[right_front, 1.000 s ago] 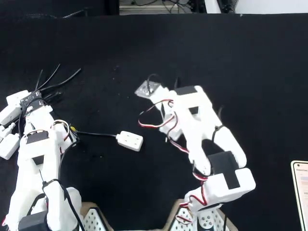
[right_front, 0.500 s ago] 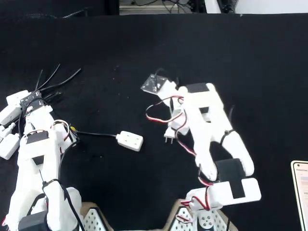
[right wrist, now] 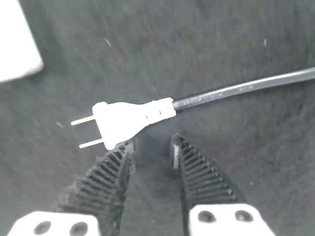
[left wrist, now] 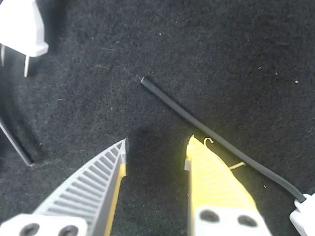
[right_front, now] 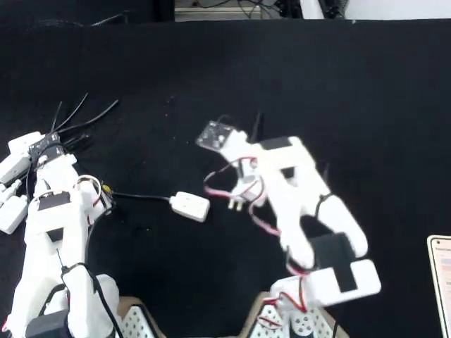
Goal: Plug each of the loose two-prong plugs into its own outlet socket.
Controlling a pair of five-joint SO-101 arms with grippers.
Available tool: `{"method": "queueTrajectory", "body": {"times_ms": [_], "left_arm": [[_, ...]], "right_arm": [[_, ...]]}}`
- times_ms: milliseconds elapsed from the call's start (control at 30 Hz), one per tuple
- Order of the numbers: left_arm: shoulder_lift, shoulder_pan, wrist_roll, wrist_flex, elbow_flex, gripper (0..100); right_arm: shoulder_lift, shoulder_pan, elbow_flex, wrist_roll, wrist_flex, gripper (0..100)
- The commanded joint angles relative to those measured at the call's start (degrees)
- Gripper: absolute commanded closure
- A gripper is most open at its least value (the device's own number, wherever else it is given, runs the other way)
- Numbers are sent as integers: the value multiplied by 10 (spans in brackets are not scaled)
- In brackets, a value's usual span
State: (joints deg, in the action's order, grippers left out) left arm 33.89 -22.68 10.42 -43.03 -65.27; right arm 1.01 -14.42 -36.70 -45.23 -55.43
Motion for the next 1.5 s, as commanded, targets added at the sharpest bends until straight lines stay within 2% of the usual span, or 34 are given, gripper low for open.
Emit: {"method": "queueTrajectory", "body": {"times_ms": [0, 200, 300, 400, 567, 700, 1000, 1133, 1267, 1367, 1467], "left_arm": [[13, 4, 5, 8, 5, 798], [13, 4, 5, 8, 5, 798], [13, 4, 5, 8, 5, 798], [13, 4, 5, 8, 5, 798], [13, 4, 5, 8, 5, 798], [13, 4, 5, 8, 5, 798], [13, 4, 5, 9, 5, 798], [13, 4, 5, 9, 5, 798], [13, 3, 5, 7, 5, 798], [14, 3, 5, 6, 5, 798], [16, 2, 5, 5, 5, 798]], "right_arm": [[58, -47, 2, 55, -3, 883], [105, 2, 27, 58, 2, 882], [102, 23, 36, 70, 45, 881], [87, 18, 35, 157, 84, 877], [36, -21, 37, 348, 137, 760], [-23, -34, 38, 484, 205, 734], [-63, -81, 70, 608, 219, 734], [-87, -92, 73, 612, 221, 737], [-103, -63, 73, 612, 216, 744], [-103, -36, 73, 599, 215, 847], [-103, -22, 71, 512, 215, 994]]}}
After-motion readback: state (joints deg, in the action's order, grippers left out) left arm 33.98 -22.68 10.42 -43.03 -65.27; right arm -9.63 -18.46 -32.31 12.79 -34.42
